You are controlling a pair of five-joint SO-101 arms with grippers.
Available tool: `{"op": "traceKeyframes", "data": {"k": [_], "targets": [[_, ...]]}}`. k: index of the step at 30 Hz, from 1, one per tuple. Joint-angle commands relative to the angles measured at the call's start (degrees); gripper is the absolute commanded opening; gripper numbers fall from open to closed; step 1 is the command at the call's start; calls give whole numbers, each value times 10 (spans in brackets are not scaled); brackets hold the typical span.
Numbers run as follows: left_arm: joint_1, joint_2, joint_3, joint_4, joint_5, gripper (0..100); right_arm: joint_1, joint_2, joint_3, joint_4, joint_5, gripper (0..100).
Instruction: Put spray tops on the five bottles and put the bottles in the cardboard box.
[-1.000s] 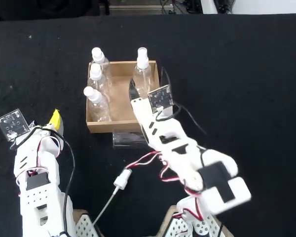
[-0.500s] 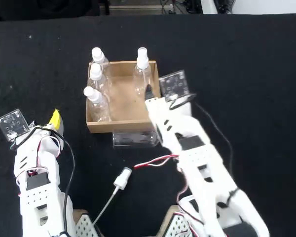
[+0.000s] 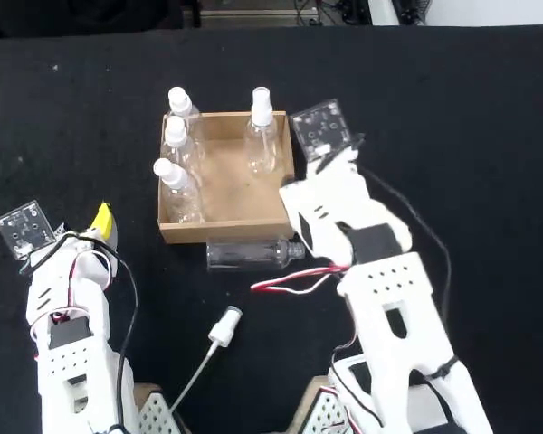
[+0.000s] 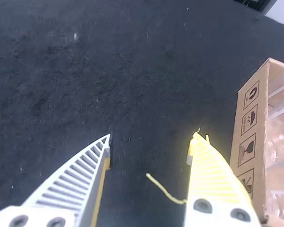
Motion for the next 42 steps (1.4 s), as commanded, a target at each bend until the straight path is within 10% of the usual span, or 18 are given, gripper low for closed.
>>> {"op": "traceKeyframes", "data": {"k": [1, 12, 22, 42], "targets": [[7, -4, -7, -13, -6, 245, 6, -32, -74, 147, 52, 161], [7, -4, -7, -13, -6, 245, -135, -28, -80, 325, 209, 326], [-20, -4, -12, -13, -4, 245, -300, -27, 0, 247, 187, 295], [-103, -4, -30, -14, 0, 245, -305, 122, -17, 125, 233, 345]]}}
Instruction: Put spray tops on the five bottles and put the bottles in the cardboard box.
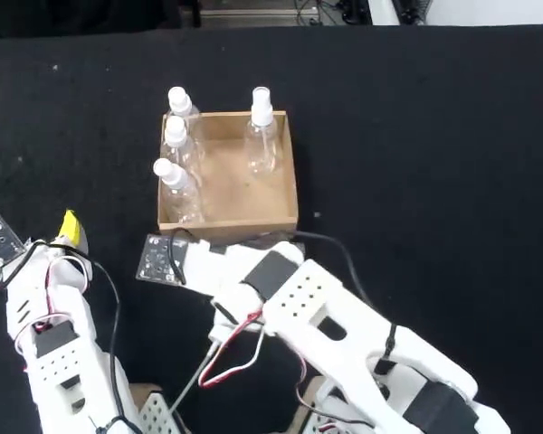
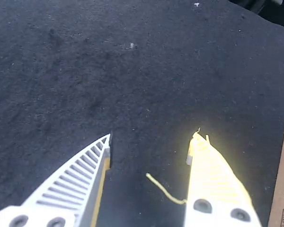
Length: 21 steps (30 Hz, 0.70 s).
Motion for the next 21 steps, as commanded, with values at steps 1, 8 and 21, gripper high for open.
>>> {"op": "traceKeyframes", "data": {"k": [1, 8, 21], "targets": [[-3, -4, -30, -14, -1, 245, 32, 5, -25, -25, 28, 345], [-3, -4, -30, -14, -1, 245, 38, 5, 11, -26, 86, 344], [-2, -4, -30, -14, -1, 245, 40, 0, 97, -85, 96, 343]]}}
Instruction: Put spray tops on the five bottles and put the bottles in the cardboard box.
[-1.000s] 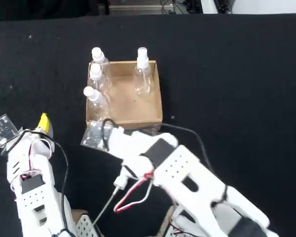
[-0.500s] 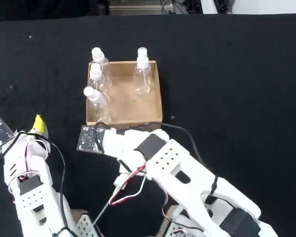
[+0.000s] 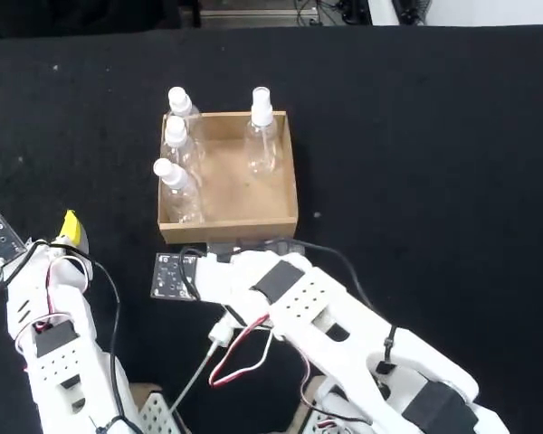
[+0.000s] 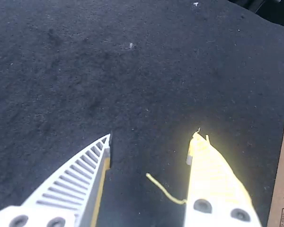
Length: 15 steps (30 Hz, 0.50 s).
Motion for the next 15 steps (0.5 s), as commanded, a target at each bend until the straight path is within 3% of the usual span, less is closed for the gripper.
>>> {"op": "traceKeyframes", "data": {"k": [1, 15], "targets": [[-2, -4, -30, -14, -1, 245, 12, 0, -14, 47, 0, 343], [9, -4, -30, -14, -2, 245, 16, 0, -128, 250, 12, 342]]}}
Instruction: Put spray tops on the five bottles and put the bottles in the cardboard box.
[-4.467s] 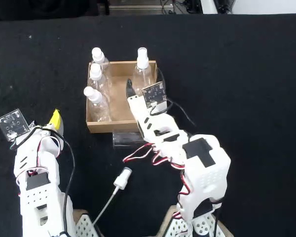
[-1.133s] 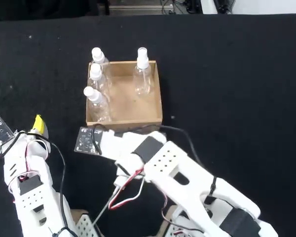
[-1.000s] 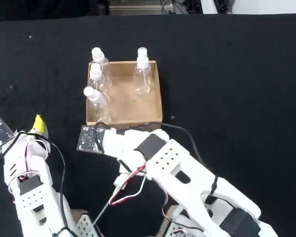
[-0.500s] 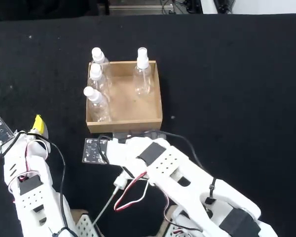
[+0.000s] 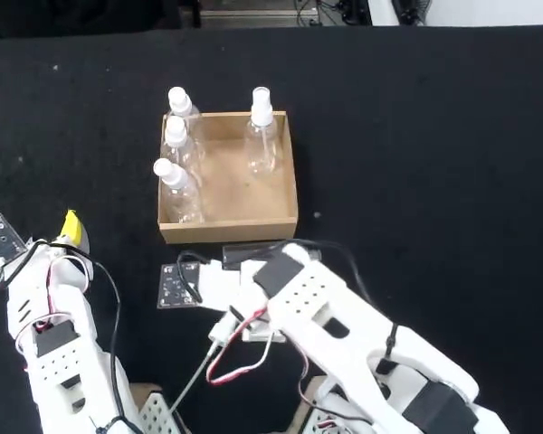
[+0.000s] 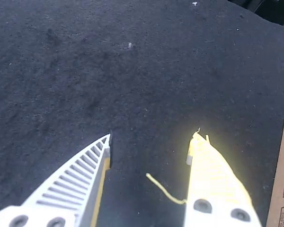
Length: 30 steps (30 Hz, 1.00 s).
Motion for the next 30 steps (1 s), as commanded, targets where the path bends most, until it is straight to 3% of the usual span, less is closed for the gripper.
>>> {"op": "traceKeyframes", "data": {"k": [1, 5, 19, 25, 30], "targets": [[7, -4, -30, -14, -2, 245, 23, -1, -64, 43, 4, 342], [7, -4, -30, -14, -2, 245, 62, 4, -64, -4, 8, 342], [7, -4, -29, -14, -2, 245, 102, 4, 117, -208, 82, 342], [7, -4, -29, -14, -2, 245, 105, 0, 139, -169, 82, 337], [7, -4, -29, -14, -2, 245, 107, -1, 118, -112, 82, 169]]}}
